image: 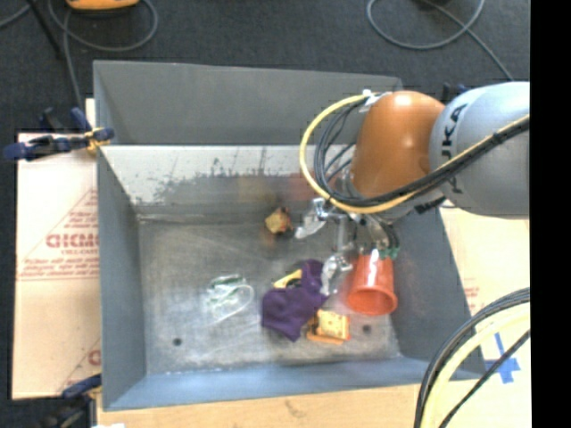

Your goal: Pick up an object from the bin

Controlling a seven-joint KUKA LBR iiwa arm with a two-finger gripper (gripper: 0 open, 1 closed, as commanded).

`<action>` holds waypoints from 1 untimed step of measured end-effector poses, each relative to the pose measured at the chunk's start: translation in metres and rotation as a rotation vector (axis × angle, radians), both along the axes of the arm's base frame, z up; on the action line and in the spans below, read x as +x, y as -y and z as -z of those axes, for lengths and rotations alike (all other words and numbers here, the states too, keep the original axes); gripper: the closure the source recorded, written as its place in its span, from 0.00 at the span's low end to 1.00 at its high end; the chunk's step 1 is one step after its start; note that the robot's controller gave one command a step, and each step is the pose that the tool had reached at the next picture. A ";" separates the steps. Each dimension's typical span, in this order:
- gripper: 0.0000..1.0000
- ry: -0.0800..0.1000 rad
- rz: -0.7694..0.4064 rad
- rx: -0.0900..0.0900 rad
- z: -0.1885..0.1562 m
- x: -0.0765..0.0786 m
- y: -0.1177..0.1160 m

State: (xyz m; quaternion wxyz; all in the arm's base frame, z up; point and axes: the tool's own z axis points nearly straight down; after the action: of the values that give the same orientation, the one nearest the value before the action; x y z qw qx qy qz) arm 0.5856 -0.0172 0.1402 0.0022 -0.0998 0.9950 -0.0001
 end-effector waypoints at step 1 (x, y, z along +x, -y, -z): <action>0.00 0.005 -0.213 -0.004 0.063 0.001 -0.003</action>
Offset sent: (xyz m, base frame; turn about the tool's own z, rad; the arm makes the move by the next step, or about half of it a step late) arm 0.0041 0.0209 -0.0702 -0.1667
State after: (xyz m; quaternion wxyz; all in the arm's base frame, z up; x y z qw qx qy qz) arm 0.5864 -0.0138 0.0777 0.0045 -0.2048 0.9788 -0.0019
